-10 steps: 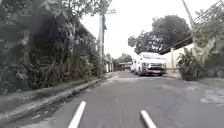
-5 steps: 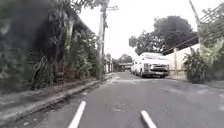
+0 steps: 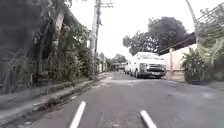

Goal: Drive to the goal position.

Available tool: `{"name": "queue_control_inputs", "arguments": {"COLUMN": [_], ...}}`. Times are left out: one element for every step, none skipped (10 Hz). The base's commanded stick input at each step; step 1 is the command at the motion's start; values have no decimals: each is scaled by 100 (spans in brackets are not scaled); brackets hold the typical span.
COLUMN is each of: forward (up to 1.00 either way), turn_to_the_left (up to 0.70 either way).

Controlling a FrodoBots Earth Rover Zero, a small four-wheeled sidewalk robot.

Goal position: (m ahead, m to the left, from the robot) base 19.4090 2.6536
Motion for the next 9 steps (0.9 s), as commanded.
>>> {"name": "queue_control_inputs", "arguments": {"forward": [85, 85, 85, 85, 85, 85, 85, 85, 85], "turn_to_the_left": [0, 0, 0, 0, 0, 0, 0, -4, -33]}}
